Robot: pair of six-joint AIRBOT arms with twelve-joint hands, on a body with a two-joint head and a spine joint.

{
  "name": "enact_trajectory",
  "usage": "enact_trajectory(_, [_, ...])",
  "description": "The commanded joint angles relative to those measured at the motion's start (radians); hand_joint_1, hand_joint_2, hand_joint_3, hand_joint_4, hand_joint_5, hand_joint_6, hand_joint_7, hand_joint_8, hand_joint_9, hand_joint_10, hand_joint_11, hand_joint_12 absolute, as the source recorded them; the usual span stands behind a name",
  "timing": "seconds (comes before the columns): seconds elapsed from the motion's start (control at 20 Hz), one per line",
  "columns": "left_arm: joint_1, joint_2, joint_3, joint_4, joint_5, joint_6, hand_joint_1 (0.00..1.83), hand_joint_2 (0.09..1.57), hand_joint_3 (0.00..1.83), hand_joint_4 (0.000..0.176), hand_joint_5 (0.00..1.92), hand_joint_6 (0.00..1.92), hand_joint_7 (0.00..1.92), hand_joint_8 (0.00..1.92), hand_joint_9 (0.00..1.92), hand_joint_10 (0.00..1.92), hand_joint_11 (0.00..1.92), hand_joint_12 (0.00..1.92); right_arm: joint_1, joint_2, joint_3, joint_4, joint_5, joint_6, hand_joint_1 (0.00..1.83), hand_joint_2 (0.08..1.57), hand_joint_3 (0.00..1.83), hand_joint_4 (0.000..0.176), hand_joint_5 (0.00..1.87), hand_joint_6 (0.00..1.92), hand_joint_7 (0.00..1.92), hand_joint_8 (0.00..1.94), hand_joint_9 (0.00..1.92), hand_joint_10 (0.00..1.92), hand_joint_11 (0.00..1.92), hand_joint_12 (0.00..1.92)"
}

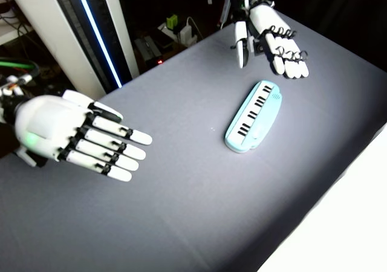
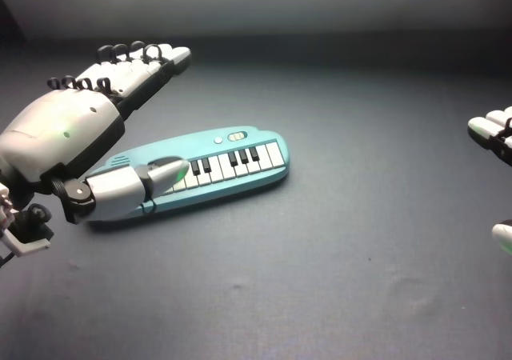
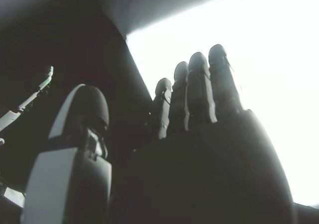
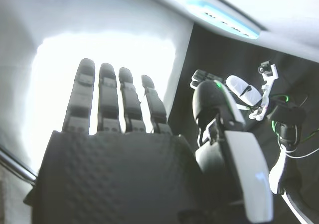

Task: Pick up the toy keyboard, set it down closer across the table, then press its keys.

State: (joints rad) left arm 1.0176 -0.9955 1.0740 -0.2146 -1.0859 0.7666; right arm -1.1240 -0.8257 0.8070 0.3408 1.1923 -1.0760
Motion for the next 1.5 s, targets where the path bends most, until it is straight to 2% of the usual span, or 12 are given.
enact_trajectory(0.0, [-0.012, -0.003, 0.005, 0.000, -0.116, 0.008, 0.59, 1.23, 0.01, 0.000, 0.00, 0.01, 0.00, 0.00, 0.00, 0.00, 0.00, 0.00, 0.012, 0.003, 0.005, -0.008, 0.122, 0.002, 0.33, 1.38, 0.02, 0.000, 0.00, 0.00, 0.00, 0.00, 0.00, 0.00, 0.00, 0.00])
enact_trajectory(0.1, [-0.012, -0.003, 0.011, -0.001, -0.095, 0.009, 0.58, 1.22, 0.00, 0.000, 0.00, 0.00, 0.00, 0.00, 0.00, 0.00, 0.00, 0.00, 0.012, 0.003, 0.006, -0.008, 0.121, 0.002, 0.30, 1.38, 0.01, 0.000, 0.00, 0.00, 0.00, 0.00, 0.00, 0.00, 0.00, 0.00])
enact_trajectory(0.15, [-0.013, -0.002, 0.018, 0.001, -0.072, 0.009, 0.58, 1.20, 0.00, 0.017, 0.00, 0.00, 0.00, 0.00, 0.00, 0.00, 0.00, 0.00, 0.012, 0.003, 0.006, -0.008, 0.121, 0.002, 0.31, 1.38, 0.01, 0.000, 0.00, 0.00, 0.00, 0.00, 0.00, 0.00, 0.00, 0.00])
enact_trajectory(0.3, [-0.039, -0.002, 0.042, -0.001, 0.043, 0.053, 0.71, 1.03, 0.00, 0.028, 0.00, 0.00, 0.00, 0.00, 0.00, 0.00, 0.00, 0.00, 0.012, 0.003, 0.009, -0.005, 0.121, 0.002, 0.33, 1.39, 0.01, 0.000, 0.00, 0.00, 0.00, 0.00, 0.00, 0.00, 0.00, 0.00])
enact_trajectory(0.35, [-0.053, -0.006, 0.054, -0.008, 0.089, 0.072, 0.71, 1.00, 0.00, 0.052, 0.00, 0.00, 0.00, 0.00, 0.00, 0.00, 0.00, 0.00, 0.012, 0.003, 0.009, -0.004, 0.121, 0.002, 0.35, 1.39, 0.01, 0.000, 0.00, 0.00, 0.00, 0.00, 0.00, 0.00, 0.00, 0.00])
enact_trajectory(0.45, [-0.073, -0.029, 0.093, -0.034, 0.160, 0.085, 0.75, 0.98, 0.00, 0.055, 0.00, 0.00, 0.00, 0.00, 0.00, 0.00, 0.00, 0.00, 0.012, 0.003, 0.009, -0.002, 0.121, 0.002, 0.36, 1.39, 0.00, 0.000, 0.00, 0.00, 0.00, 0.00, 0.00, 0.00, 0.00, 0.00])
enact_trajectory(0.55, [-0.087, -0.055, 0.134, -0.053, 0.220, 0.085, 0.78, 0.98, 0.00, 0.085, 0.00, 0.00, 0.00, 0.00, 0.00, 0.00, 0.00, 0.00, 0.012, 0.003, 0.009, -0.001, 0.121, 0.002, 0.38, 1.38, 0.00, 0.000, 0.00, 0.00, 0.00, 0.00, 0.00, 0.00, 0.00, 0.00])
enact_trajectory(0.7, [-0.114, -0.095, 0.185, -0.067, 0.318, 0.096, 0.76, 0.95, 0.00, 0.081, 0.00, 0.00, 0.00, 0.00, 0.00, 0.00, 0.00, 0.00, 0.010, 0.003, 0.010, 0.001, 0.121, 0.002, 0.38, 1.38, 0.00, 0.000, 0.00, 0.00, 0.00, 0.00, 0.00, 0.00, 0.00, 0.00])
enact_trajectory(0.8, [-0.134, -0.129, 0.224, -0.084, 0.384, 0.112, 0.76, 0.92, 0.00, 0.101, 0.00, 0.00, 0.00, 0.00, 0.00, 0.00, 0.00, 0.00, 0.007, 0.003, 0.010, 0.002, 0.121, 0.002, 0.38, 1.39, 0.00, 0.000, 0.00, 0.00, 0.00, 0.00, 0.00, 0.00, 0.00, 0.00])
enact_trajectory(1.05, [-0.156, -0.176, 0.274, -0.120, 0.473, 0.162, 0.81, 0.92, 0.00, 0.110, 0.00, 0.00, 0.00, 0.00, 0.00, 0.00, 0.00, 0.00, 0.003, 0.003, 0.009, 0.008, 0.122, 0.002, 0.34, 1.39, 0.00, 0.000, 0.00, 0.00, 0.00, 0.00, 0.00, 0.00, 0.00, 0.00])
enact_trajectory(1.3, [-0.160, -0.214, 0.315, -0.148, 0.547, 0.187, 0.97, 0.98, 0.01, 0.101, 0.00, 0.00, 0.00, 0.00, 0.00, 0.00, 0.00, 0.00, 0.002, 0.003, 0.009, 0.010, 0.122, 0.003, 0.35, 1.39, 0.00, 0.000, 0.00, 0.00, 0.00, 0.00, 0.00, 0.00, 0.00, 0.00])
enact_trajectory(1.45, [-0.160, -0.227, 0.332, -0.160, 0.569, 0.187, 1.08, 1.08, 0.00, 0.070, 0.03, 0.00, 0.03, 0.00, 0.09, 0.03, 0.00, 0.86, 0.001, 0.003, 0.008, 0.011, 0.123, 0.005, 0.36, 1.39, 0.00, 0.000, 0.00, 0.00, 0.00, 0.00, 0.00, 0.00, 0.00, 0.00])
